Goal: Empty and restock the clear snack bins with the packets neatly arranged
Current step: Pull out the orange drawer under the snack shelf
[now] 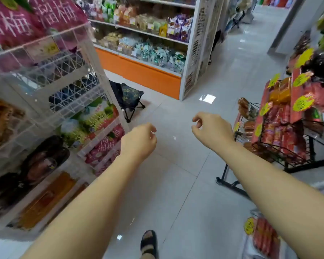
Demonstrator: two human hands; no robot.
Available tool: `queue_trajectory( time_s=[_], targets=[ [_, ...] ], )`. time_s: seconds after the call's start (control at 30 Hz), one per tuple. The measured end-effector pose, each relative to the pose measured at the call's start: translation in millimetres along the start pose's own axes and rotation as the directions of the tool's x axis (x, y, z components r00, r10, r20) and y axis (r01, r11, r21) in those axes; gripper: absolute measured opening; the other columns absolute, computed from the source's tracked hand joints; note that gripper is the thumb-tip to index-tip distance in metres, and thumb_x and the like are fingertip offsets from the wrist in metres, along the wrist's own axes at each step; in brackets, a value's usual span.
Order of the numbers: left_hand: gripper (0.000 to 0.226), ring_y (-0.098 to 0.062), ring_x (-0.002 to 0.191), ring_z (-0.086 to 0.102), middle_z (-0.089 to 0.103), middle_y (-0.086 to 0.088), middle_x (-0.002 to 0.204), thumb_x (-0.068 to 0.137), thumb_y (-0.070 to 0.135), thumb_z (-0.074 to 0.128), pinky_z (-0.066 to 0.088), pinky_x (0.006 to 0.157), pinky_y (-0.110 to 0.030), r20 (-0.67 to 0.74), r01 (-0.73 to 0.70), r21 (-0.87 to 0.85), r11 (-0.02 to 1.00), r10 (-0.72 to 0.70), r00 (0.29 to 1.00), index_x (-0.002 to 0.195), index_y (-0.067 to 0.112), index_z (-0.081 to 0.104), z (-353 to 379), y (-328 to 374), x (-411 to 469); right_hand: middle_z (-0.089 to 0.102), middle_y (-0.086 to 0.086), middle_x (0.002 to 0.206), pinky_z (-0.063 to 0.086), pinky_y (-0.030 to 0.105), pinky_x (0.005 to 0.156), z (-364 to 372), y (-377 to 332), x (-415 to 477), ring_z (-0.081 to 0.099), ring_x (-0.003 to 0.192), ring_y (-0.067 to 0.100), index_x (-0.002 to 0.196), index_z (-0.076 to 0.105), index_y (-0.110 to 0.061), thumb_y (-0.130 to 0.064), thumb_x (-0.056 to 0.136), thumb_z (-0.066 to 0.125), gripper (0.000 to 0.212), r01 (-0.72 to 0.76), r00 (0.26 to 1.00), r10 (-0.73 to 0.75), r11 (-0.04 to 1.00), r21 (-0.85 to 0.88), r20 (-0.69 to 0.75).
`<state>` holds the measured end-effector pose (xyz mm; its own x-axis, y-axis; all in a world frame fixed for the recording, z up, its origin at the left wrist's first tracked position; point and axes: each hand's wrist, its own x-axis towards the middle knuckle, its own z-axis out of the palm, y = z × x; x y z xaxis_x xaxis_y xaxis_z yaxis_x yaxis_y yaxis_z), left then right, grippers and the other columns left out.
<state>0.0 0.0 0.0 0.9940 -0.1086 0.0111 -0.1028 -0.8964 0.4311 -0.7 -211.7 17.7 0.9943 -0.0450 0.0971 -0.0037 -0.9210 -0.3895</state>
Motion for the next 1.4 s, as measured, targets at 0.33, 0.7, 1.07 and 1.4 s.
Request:
queue_trajectory(
  time_s=[0.33,0.7,1.07,1.4],
  targets=[
    [0.029,-0.018,0.097,0.062,0.064,0.008,0.109,0.093,0.028,0.046,0.050,0.077,-0.034,0.050,0.128,-0.055,0.990,-0.126,0.991,0.119,0.027,0.060,13,-77,81,0.061,-0.014,0.090,0.037,0.027,0.072,80,-1,78,0.053,0.086,0.012,0.107,0.062,-0.027,-0.026,0.089,0.053,0.020,-0.175,0.974,0.168,0.984,0.036,0.153],
    [0.024,-0.012,0.096,0.059,0.058,0.014,0.097,0.093,0.026,0.050,0.051,0.082,-0.033,0.170,0.068,-0.130,0.989,-0.045,0.984,0.113,0.031,0.062,25,-80,212,0.065,-0.014,0.094,0.034,0.026,0.071,98,13,193,0.056,0.091,0.014,0.107,0.063,-0.028,-0.026,0.088,0.053,0.022,-0.261,0.947,0.251,0.965,0.028,0.201],
    [0.022,-0.013,0.094,0.059,0.062,0.012,0.100,0.096,0.029,0.049,0.051,0.083,-0.037,0.200,0.200,-0.191,0.961,-0.162,0.966,0.115,0.029,0.060,46,-42,383,0.063,-0.013,0.092,0.034,0.026,0.068,89,68,379,0.056,0.085,0.013,0.105,0.062,-0.029,-0.028,0.088,0.053,0.019,-0.173,0.951,0.158,0.984,0.034,0.267],
    [0.023,-0.015,0.094,0.058,0.061,0.010,0.099,0.096,0.028,0.049,0.051,0.085,-0.039,0.168,0.308,-0.193,0.932,-0.277,0.946,0.116,0.028,0.060,49,-45,512,0.062,-0.014,0.094,0.037,0.026,0.070,92,73,528,0.053,0.085,0.013,0.107,0.063,-0.029,-0.029,0.089,0.052,0.021,-0.065,0.948,0.049,0.997,0.040,0.313]
  ],
)
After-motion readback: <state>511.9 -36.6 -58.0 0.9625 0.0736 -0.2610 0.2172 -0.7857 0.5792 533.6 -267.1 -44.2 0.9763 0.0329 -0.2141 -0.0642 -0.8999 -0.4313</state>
